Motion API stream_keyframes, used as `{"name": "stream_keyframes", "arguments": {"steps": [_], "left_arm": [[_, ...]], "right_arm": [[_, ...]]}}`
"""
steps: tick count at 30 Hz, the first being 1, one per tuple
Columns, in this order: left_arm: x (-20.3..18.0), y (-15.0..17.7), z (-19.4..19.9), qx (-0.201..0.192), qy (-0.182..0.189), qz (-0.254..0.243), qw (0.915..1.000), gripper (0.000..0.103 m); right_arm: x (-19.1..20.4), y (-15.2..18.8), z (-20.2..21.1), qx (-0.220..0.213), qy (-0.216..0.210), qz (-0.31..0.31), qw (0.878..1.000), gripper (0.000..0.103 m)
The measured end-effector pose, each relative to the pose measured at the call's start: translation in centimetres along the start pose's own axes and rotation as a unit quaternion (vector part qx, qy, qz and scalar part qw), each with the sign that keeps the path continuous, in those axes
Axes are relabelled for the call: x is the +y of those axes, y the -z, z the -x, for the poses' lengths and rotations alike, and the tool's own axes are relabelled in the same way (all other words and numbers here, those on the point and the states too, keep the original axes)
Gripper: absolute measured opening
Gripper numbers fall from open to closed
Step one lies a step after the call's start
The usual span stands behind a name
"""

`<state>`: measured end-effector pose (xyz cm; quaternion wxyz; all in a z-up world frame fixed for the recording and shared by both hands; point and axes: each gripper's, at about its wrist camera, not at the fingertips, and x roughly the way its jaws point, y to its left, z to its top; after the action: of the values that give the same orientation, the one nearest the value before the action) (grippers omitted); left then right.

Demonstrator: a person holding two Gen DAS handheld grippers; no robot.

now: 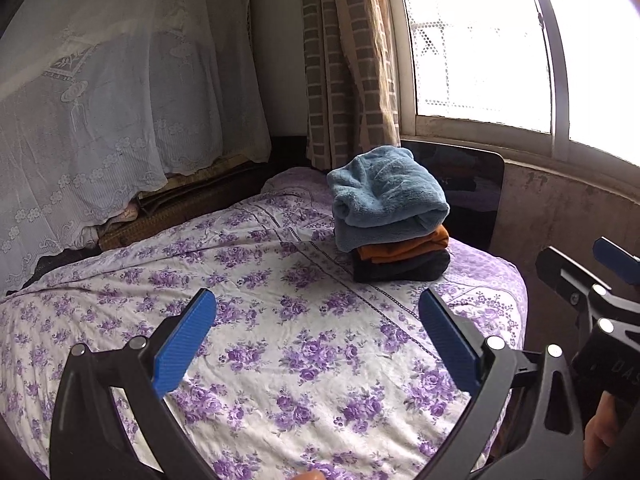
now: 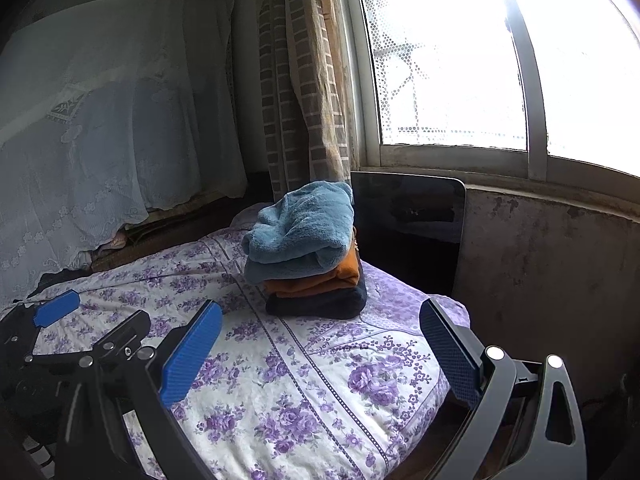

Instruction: Fold small clothes

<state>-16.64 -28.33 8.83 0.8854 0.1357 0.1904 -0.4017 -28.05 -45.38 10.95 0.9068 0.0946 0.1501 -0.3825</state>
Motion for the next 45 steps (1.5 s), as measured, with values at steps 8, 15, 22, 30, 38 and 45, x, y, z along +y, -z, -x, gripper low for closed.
{"name": "stream_keyframes", "arguments": {"steps": [8, 15, 22, 30, 38, 45], "left_arm": [[0.08, -0.03, 0.18, -0.001, -0.004, 0.003, 1.0000, 0.099], [0.06, -0.04, 0.15, 0.002, -0.001, 0.005, 1.0000, 0.099], [0.11, -0.04, -0.03, 0.006, 0.002, 0.010, 0.9999, 0.099], [0.05, 0.08, 0.24, -0.005, 0.000, 0.010, 0.9999, 0.099], [0.05, 0.07, 0.36, -0.004, 0.000, 0.010, 0.9999, 0.099], [0.07, 0.11, 0.44, -0.004, 0.000, 0.009, 1.0000, 0.099]], "right_arm": [[0.47, 0.47, -0.19, 0.009, -0.007, 0.007, 1.000, 0.099], [0.43, 0.45, -0.06, 0.009, -0.010, 0.005, 1.000, 0.099], [0.45, 0.49, -0.08, 0.011, -0.015, 0.005, 1.000, 0.099], [0.48, 0.68, 0.08, 0.011, -0.018, 0.002, 1.000, 0.099], [0.46, 0.71, 0.03, 0.011, -0.018, 0.002, 1.000, 0.099], [0.48, 0.76, 0.11, 0.011, -0.018, 0.002, 1.000, 0.099]]}}
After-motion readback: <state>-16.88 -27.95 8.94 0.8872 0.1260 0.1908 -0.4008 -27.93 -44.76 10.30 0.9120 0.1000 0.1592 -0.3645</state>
